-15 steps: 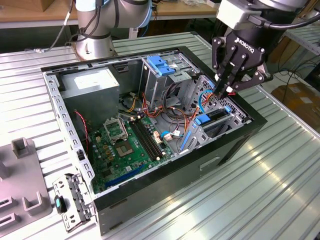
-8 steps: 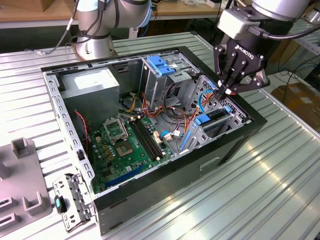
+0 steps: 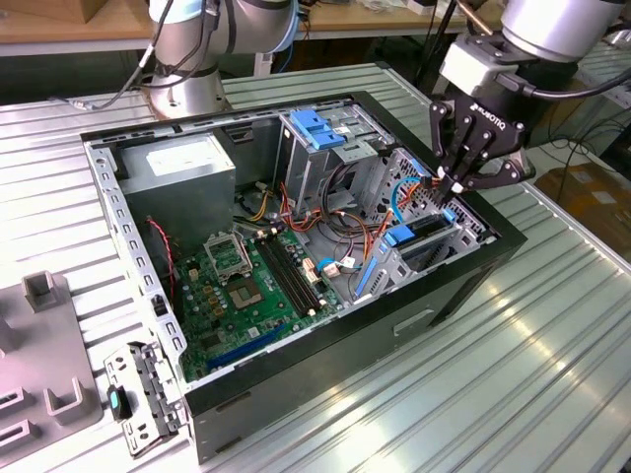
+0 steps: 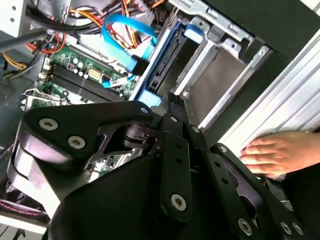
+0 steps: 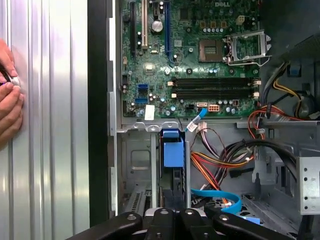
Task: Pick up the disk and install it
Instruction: 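Insert the disk into the insertion slot, then insert the first disk wire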
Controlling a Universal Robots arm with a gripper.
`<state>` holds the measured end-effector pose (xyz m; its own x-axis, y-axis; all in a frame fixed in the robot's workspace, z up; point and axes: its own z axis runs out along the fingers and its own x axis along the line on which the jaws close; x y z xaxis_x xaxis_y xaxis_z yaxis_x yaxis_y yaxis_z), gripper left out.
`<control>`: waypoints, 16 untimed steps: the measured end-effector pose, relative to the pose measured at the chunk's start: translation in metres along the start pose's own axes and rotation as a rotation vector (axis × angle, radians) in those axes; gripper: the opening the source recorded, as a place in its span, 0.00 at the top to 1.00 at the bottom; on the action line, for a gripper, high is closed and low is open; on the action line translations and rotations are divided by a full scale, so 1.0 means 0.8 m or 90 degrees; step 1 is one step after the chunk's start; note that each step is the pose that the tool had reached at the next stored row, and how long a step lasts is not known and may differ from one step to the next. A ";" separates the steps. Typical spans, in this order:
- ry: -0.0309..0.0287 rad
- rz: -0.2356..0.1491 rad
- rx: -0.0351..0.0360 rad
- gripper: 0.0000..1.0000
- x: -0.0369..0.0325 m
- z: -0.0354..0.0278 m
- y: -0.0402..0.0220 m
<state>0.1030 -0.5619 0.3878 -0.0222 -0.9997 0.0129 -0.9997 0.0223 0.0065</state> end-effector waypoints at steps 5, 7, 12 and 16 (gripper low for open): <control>0.0001 0.000 0.0026 0.89 0.0000 0.0029 -0.0015; 0.0000 0.000 0.0031 0.89 0.0000 0.0034 -0.0015; 0.0000 0.000 0.0031 0.89 0.0000 0.0035 -0.0015; 0.0000 0.000 0.0031 0.89 0.0000 0.0035 -0.0016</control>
<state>0.1043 -0.5620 0.3850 -0.0223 -0.9997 0.0129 -0.9997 0.0223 0.0015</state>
